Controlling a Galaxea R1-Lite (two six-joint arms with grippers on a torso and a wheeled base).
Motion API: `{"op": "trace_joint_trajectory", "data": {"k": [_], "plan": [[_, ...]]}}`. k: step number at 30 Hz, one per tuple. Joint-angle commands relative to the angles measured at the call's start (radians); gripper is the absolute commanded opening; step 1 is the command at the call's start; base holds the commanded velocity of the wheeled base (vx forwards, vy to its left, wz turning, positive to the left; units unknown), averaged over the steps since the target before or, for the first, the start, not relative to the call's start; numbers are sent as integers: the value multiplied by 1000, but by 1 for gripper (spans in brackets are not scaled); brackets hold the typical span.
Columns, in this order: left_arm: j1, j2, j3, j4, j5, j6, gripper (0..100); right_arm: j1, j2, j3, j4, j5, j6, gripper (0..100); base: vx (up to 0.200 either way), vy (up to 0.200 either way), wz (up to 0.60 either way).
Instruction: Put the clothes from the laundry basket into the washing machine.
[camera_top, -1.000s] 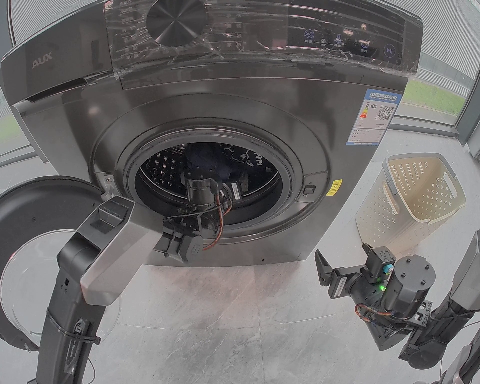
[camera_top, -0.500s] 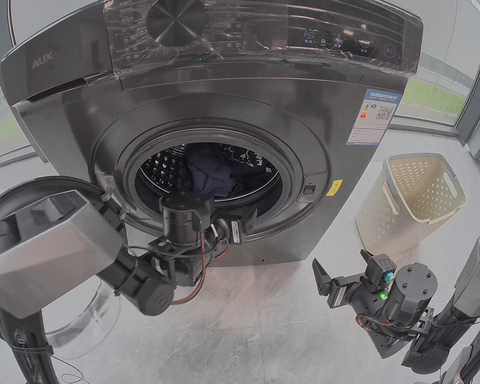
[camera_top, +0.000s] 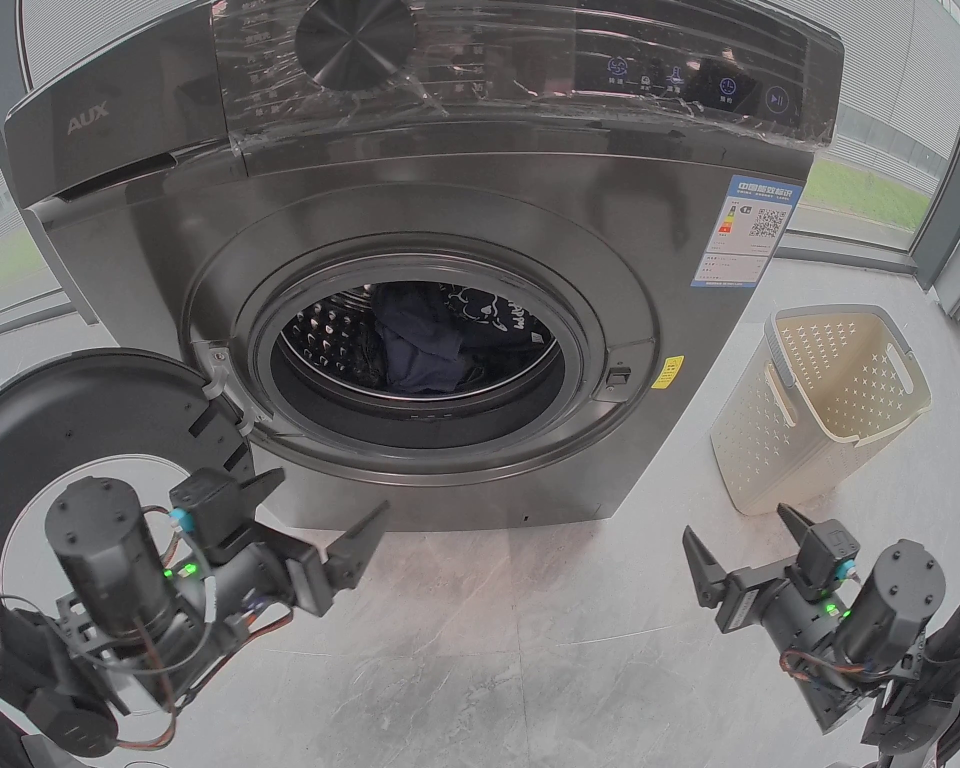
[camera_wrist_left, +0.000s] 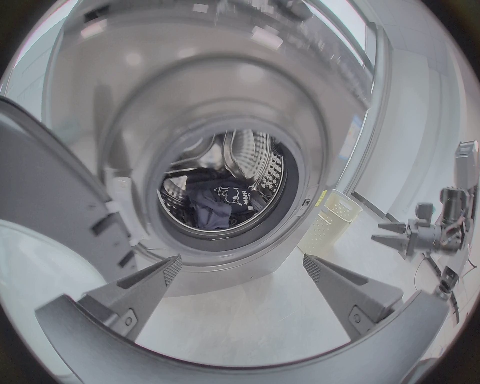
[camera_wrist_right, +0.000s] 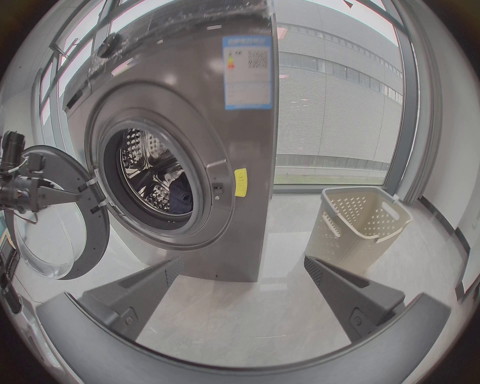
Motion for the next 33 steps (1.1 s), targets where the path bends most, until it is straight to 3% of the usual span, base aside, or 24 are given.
{"op": "trace_joint_trajectory", "data": {"k": [1,4,9,16,18,22,24,27,30,33], "plan": [[-3,-343,214,3,53,60,100,-19,-249,90,29,-38,-59,100,-200,0,0],[-1,-415,259,27,55,60,100,-24,-329,90,100,-68,-73,100,-200,0,0],[56,-581,288,142,53,63,100,-47,-531,90,293,-72,-122,100,-200,0,0],[145,-817,293,392,38,67,100,-211,-788,90,613,-68,-102,100,-200,0,0],[209,-918,294,498,35,69,100,-277,-927,90,781,-58,-89,100,-200,0,0],[287,-1043,294,595,-5,73,100,-331,-1090,90,936,-40,-75,100,-200,0,0],[344,-1152,294,688,-45,90,100,-363,-1208,89,1035,6,-55,100,-200,0,0],[387,-1247,294,797,-90,90,100,-406,-1312,89,1147,44,-52,100,-200,0,0],[441,-1331,294,905,-140,90,100,-459,-1418,89,1278,123,-52,100,0,0,0],[496,-1382,293,948,-202,81,100,-567,-1522,89,1445,244,-76,100,0,0,0]]}}
